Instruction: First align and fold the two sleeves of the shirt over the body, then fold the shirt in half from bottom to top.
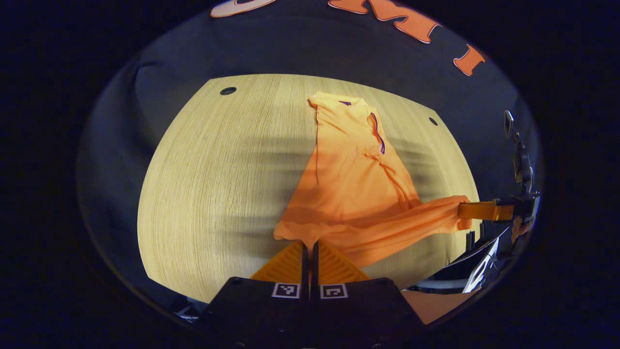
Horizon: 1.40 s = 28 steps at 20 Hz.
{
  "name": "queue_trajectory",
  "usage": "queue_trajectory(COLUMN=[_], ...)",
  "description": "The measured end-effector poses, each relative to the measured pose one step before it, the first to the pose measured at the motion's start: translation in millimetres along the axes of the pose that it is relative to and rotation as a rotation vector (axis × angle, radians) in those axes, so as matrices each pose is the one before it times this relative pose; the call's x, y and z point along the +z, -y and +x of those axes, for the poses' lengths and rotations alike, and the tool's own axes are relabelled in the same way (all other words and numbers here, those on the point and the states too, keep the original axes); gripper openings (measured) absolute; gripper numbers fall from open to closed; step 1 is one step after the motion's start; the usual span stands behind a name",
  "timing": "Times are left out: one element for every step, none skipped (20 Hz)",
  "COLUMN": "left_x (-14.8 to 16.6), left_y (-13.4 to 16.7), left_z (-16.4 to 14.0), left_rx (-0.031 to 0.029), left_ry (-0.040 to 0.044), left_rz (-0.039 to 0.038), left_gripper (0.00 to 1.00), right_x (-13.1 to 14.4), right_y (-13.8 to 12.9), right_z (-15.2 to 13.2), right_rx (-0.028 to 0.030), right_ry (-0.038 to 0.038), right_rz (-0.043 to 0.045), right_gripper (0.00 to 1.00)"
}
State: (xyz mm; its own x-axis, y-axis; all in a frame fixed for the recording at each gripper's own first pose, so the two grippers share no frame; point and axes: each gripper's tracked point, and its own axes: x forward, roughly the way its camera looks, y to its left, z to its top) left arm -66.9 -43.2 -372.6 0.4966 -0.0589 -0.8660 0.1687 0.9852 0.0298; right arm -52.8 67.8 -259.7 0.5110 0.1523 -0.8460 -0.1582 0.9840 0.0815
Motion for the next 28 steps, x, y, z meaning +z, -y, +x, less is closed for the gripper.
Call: queue_trajectory(left_x=[14.77,15.17,17.0,16.26,18.52,19.31,19.96,17.82,15.93,15.88,11.02,12.56,17.13,7.9,4.82,3.16,1.78,0.45,2.93,2.24,3.3,1.93,4.01,1.6,-0.25,-0.73,-3.29,-3.59], left_y=[0.48,0.49,1.26,1.09,-1.15,-0.69,-0.4,1.44,0.42,0.06,-2.09,-3.82,-6.13,-2.49,-5.26,-3.64,-4.2,-4.23,-1.37,-2.45,-1.77,-1.62,0.45,-3.34,-4.07,-4.19,-2.38,-1.21], left_z=[2.3,3.08,1.46,-0.2,-0.79,-0.14,1.85,2.64,4.04,2.39,2.74,2.37,7.14,11.52,9.63,10.07,11.07,10.67,11.61,11.15,12.31,11.82,12.15,12.79,13.24,13.42,13.4,9.17], left_rx=[-0.00081,0.00029,-0.00465,-0.00743,-0.00224,0.00146,0.00054,-0.00452,-0.00836,-0.00521,-0.00659,0.00045,0.00359,0.00469,0.00354,0.00305,0.00791,0.00233,0.00196,0.00195,0.00019,0.0006,-0.00214,0.01239,0.00802,0.01044,0.01061,0.00845], left_ry=[0.02436,0.02063,0.0197,0.02212,0.02702,0.03167,0.03038,0.02414,0.01996,0.01669,0.01588,0.01356,0.00933,0.0104,-0.00404,-0.00795,-0.00762,-0.01081,-0.00132,-0.01518,0.00047,-0.00994,0.00389,-0.00641,-0.00081,-0.00645,-0.01097,-0.01465], left_rz=[0.00966,0.01054,0.00869,0.01076,0.01661,0.01903,0.01284,0.00454,-0.00007,-0.00457,-0.00264,-0.00111,0.00326,0.00559,0.00527,0.00358,0.00383,0.00413,-0.00009,-0.00234,-0.00209,-0.00369,-0.00105,0.00786,0.01407,0.01125,0.00811,0.00162], left_gripper=[0.01,0.01,0.01,0.01,0.01,0.01,0.01,0.01,0.01,0.01,0.01,0.01,0.01,0.01,0.01,0.01,0.01,0.01,0.01,0.01,0.01,0.01,0.01,0.01,0.0,0.01,0.01,0.01], right_x=[16.09,12.42,11.8,11.79,15.3,16.49,14.9,15.74,15.2,13.79,13.01,11.07,10.4,8.76,5.87,5.68,6.87,5.87,4.38,3.79,2.0,-0.98,-0.32,-0.58,0.27,0.84,2.16,0.05], right_y=[0.94,0.95,0.29,1.48,0.9,-0.47,2.48,1.7,2.46,3.58,1.51,0.92,0.52,0.99,-0.24,0.49,-0.91,2.52,3.43,3.52,2.5,7.0,3.67,1.14,1.65,1.61,2.47,1.19], right_z=[-1.0,-1.13,-1.15,-5.67,-2.08,-0.05,-2.56,2.71,4.06,2.87,2.53,2.73,4.55,3.66,6.4,8.38,7.69,9.56,10.2,11.56,12.09,14.63,14.43,13.67,14.47,10.76,12.44,8.74], right_rx=[-0.00197,-0.00083,0.00064,-0.00309,-0.00204,-0.00135,-0.00488,-0.00668,-0.0103,-0.00926,-0.00349,-0.00616,-0.00016,-0.00227,0.00472,-0.00128,0.00162,-0.00736,-0.0085,-0.00898,-0.01057,-0.02326,-0.00732,-0.006,-0.00558,-0.00288,-0.00501,-0.00134], right_ry=[0.0221,0.01571,0.01444,0.02088,0.02127,0.02357,0.02124,0.01927,0.02,0.01716,0.01561,0.01413,0.01188,0.00516,0.00113,0.00034,0.00522,0.00741,0.00084,-0.00324,-0.00612,-0.01332,-0.01382,-0.01065,-0.00763,0.00032,-0.00262,-0.00608], right_rz=[-0.01114,-0.01283,-0.01756,-0.01869,-0.01274,-0.00767,-0.0036,-0.00472,-0.00932,-0.01155,-0.00957,-0.00811,-0.0063,-0.00349,0.00283,0.00651,0.00144,-0.00142,-0.00111,0.0045,-0.00133,-0.0026,0.00767,0.0069,0.00527,0.00576,0.00643,0.00028], right_gripper=[0.04,0.0,0.0,0.0,0.0,0.0,0.0,0.0,0.0,0.0,0.0,0.0,0.0,0.0,0.0,0.0,0.0,0.0,0.0,0.0,0.0,0.0,0.0,0.0,0.0,0.0,0.0,0.0])
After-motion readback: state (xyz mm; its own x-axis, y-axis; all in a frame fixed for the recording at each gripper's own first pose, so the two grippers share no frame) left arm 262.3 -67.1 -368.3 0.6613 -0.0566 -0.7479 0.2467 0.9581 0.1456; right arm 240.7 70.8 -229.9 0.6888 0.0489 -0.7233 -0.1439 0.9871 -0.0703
